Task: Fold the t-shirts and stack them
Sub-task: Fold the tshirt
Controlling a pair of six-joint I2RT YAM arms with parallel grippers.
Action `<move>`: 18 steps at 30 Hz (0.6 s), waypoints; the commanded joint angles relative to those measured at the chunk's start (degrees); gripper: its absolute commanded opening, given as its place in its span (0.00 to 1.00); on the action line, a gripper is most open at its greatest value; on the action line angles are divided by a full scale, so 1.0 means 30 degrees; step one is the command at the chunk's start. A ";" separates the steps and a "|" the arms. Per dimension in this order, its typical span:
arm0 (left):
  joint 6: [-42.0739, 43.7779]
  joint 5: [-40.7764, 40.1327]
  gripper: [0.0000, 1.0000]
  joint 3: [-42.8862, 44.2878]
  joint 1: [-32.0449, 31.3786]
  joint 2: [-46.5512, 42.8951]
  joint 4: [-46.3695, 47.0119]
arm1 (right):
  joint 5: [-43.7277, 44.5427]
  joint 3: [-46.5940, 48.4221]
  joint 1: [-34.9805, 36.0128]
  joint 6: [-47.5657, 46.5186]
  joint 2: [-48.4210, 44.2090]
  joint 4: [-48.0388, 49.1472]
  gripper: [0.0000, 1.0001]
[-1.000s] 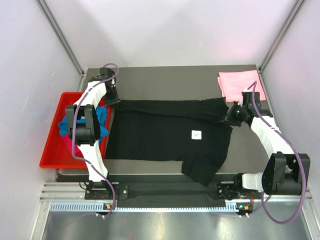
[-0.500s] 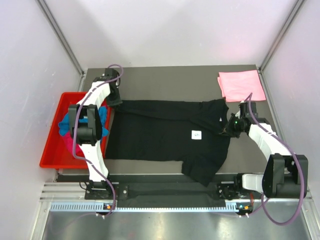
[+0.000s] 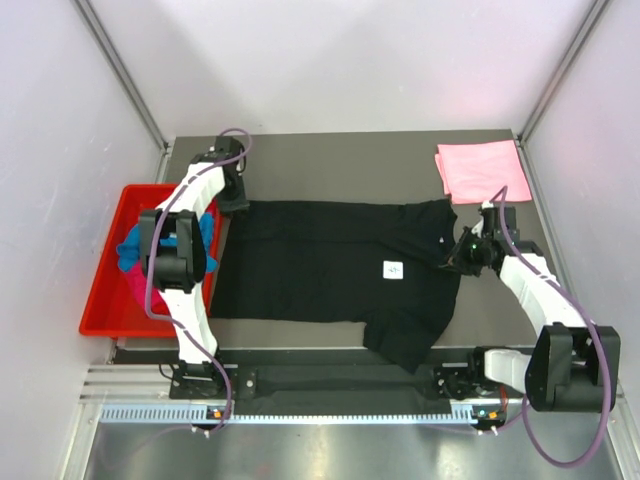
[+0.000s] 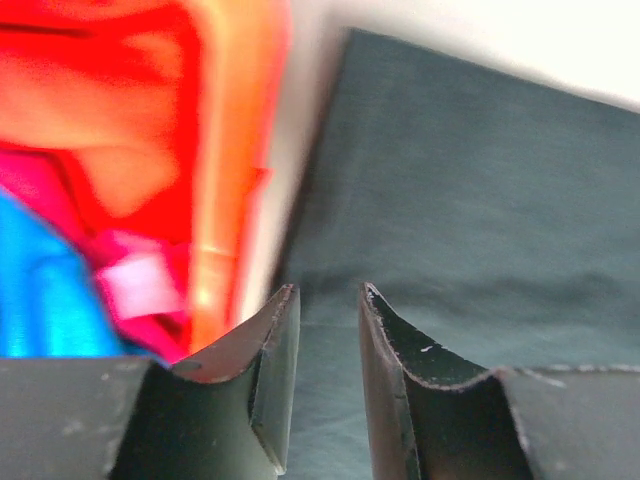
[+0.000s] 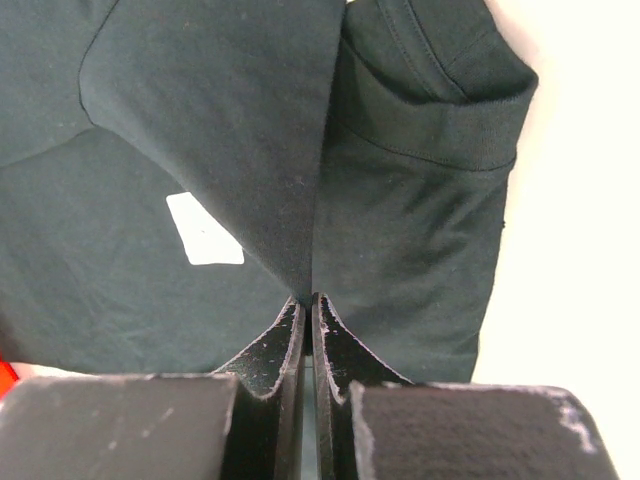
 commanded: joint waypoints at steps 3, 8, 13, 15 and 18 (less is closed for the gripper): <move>-0.0368 0.4486 0.35 -0.1232 -0.0911 -0.1661 0.2293 | 0.0064 -0.0391 -0.0292 -0.0488 -0.0668 -0.0233 0.00; -0.1129 0.2239 0.35 -0.1559 -0.1235 -0.0171 0.2328 | 0.0474 -0.0976 -0.0292 -0.0838 -0.0784 -0.0235 0.03; -0.1775 0.0505 0.36 -0.0652 -0.1118 0.1324 0.1860 | 0.1764 -0.1300 -0.0292 -0.0841 -0.0726 -0.0322 0.05; -0.1834 0.0212 0.36 0.0139 -0.1118 0.1765 0.1508 | 0.2230 -0.1067 -0.0292 -0.0636 -0.0755 -0.0322 0.06; -0.1804 0.0123 0.36 0.1368 -0.1118 0.2411 0.0780 | 0.2147 -0.0716 -0.0292 -0.0401 -0.0726 -0.0176 0.06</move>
